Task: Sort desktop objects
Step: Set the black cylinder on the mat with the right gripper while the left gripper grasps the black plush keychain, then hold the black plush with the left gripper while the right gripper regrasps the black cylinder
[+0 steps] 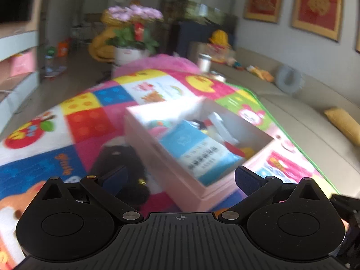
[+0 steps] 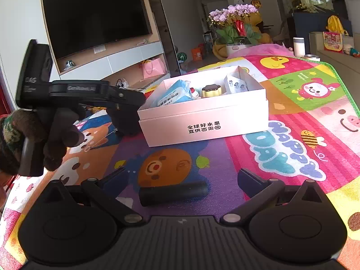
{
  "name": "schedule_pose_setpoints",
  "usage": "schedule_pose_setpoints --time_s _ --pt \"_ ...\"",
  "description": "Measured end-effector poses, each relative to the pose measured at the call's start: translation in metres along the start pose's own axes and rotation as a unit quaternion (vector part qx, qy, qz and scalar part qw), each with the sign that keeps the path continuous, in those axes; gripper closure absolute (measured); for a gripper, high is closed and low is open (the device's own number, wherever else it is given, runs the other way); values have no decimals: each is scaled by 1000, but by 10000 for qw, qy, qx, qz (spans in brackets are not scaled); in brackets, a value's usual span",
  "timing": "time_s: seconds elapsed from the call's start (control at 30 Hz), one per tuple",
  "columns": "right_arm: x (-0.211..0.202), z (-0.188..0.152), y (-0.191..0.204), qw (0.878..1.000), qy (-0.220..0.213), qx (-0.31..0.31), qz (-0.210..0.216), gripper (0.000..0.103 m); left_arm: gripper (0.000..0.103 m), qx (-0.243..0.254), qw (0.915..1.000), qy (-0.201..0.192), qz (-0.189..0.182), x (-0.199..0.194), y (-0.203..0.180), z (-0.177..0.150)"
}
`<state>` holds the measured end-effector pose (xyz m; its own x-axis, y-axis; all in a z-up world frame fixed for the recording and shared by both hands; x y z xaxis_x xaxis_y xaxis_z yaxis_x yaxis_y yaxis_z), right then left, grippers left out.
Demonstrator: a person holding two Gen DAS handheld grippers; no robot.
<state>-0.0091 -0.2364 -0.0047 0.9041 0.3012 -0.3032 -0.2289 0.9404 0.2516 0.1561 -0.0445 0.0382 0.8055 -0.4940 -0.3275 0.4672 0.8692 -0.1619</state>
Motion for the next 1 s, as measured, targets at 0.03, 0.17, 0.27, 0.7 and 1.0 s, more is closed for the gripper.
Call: schedule_pose_setpoints --time_s 0.03,0.17,0.27,0.7,1.0 --pt "0 0 0 10000 5 0 1 0 0 -33 9997 -78 223 -3 4 1" --pt "1 0 0 10000 13 8 -3 0 0 128 9863 -8 1643 -4 27 -7" --pt "1 0 -1 10000 14 27 -16 0 0 95 9826 159 1849 4 37 -15" --pt "2 -1 -3 9999 58 98 -82 0 29 -8 9844 322 1729 40 43 -32" --pt "7 -2 -11 9990 206 306 -251 0 30 243 9887 301 1451 -29 22 -30"
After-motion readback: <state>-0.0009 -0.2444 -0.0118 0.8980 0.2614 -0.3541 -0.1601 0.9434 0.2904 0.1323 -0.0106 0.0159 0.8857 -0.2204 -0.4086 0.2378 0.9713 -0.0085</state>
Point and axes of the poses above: each gripper's, at about its wrist camera, not at the fingertips, and x roughly the way its jaws point, y to its left, z to its top, the point moved 6 cm from there along x, roughly the way its jaws point, and after that the axes turned 13 degrees about -y, right-handed, at the moved point
